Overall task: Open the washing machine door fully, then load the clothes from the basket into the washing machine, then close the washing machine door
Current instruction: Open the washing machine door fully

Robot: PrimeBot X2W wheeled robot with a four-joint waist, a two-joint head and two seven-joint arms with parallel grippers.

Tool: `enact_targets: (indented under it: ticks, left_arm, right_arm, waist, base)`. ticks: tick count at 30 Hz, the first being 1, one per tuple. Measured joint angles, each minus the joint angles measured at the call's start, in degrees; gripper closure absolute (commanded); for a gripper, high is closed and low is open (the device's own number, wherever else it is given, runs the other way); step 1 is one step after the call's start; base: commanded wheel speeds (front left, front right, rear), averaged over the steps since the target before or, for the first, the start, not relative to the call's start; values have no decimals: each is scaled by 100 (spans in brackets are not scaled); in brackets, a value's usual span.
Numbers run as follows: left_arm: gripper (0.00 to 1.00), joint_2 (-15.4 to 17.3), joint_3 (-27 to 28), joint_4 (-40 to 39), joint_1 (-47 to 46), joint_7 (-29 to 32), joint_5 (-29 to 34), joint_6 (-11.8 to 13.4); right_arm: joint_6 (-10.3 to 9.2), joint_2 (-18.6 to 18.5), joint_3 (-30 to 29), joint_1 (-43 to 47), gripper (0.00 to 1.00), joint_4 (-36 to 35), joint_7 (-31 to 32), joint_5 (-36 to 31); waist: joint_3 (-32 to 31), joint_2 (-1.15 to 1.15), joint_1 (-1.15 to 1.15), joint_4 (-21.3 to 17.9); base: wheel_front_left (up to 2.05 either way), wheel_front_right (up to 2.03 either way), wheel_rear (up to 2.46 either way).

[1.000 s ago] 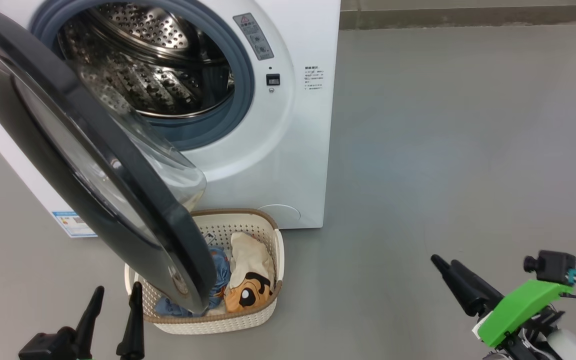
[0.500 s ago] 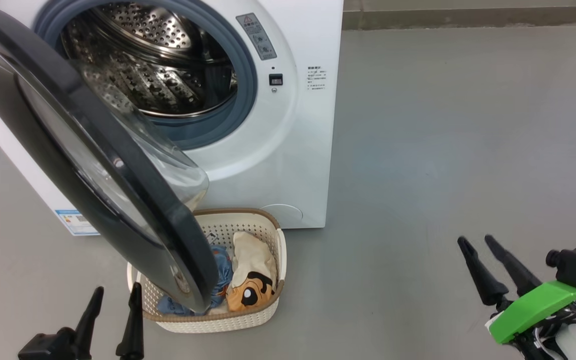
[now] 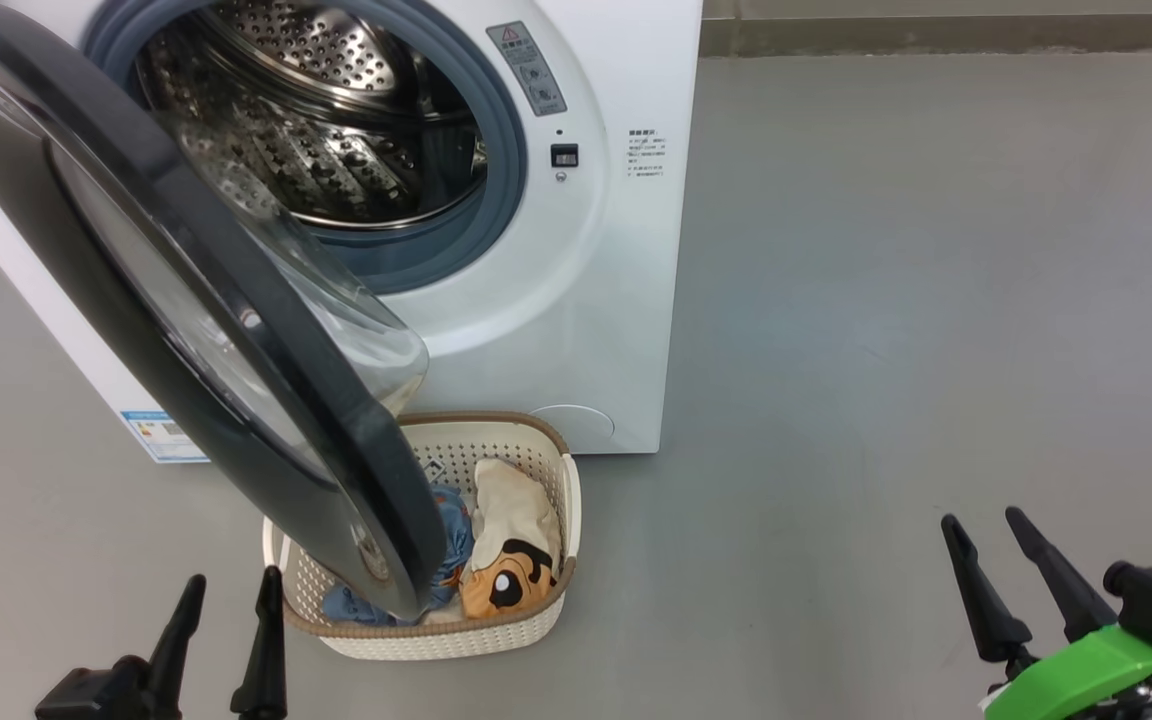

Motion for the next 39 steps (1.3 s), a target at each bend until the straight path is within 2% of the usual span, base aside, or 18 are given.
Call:
enact_targets:
  ticks: [8, 16, 17, 18, 19, 27, 32, 39]
  left_arm:
    - [0, -24, 29, 1, 0, 0, 0, 0]
    - [0, -27, 45, 4, 0, 0, 2, 0]
    - [25, -27, 46, 7, -1, 0, 9, 0]
    - [66, -31, 59, 9, -1, 0, 18, 0]
    - [100, -43, 94, 5, -4, 0, 34, 0]
    - [100, -140, 424, -415, -60, 0, 33, 0]
    - [100, -265, 747, -1290, -214, -1, 38, 0]
    - [100, -377, 202, -2544, -328, -8, 116, 0]
  right_arm:
    - [0, 254, -315, 241, 0, 54, 1, -543]
    - [0, 348, -437, 297, 0, 59, 1, -624]
    - [0, 348, -452, 297, 0, 56, 1, -625]
    - [0, 352, -464, 297, 0, 55, 1, -634]
    - [0, 353, -475, 297, 0, 51, 1, -644]
    - [0, 382, -546, 298, 0, -14, 1, -675]
    - [0, 394, -583, 301, 0, -49, 1, -714]
    - [0, 396, -594, 302, 0, -110, 0, -717]
  waist:
    - [17, 0, 0, 30]
    - [25, 0, 0, 23]
    - [27, 0, 0, 25]
    - [28, 0, 0, 27]
    - [27, 0, 0, 30]
    - [4, 0, 0, 63]
    - [-9, 0, 0, 85]
    - [38, 0, 0, 75]
  base:
    - [0, 0, 0]
    - [0, 0, 0]
    - [0, 0, 0]
    - [0, 0, 0]
    - [0, 0, 0]
    - [0, 0, 0]
    - [0, 0, 0]
    - [0, 0, 0]
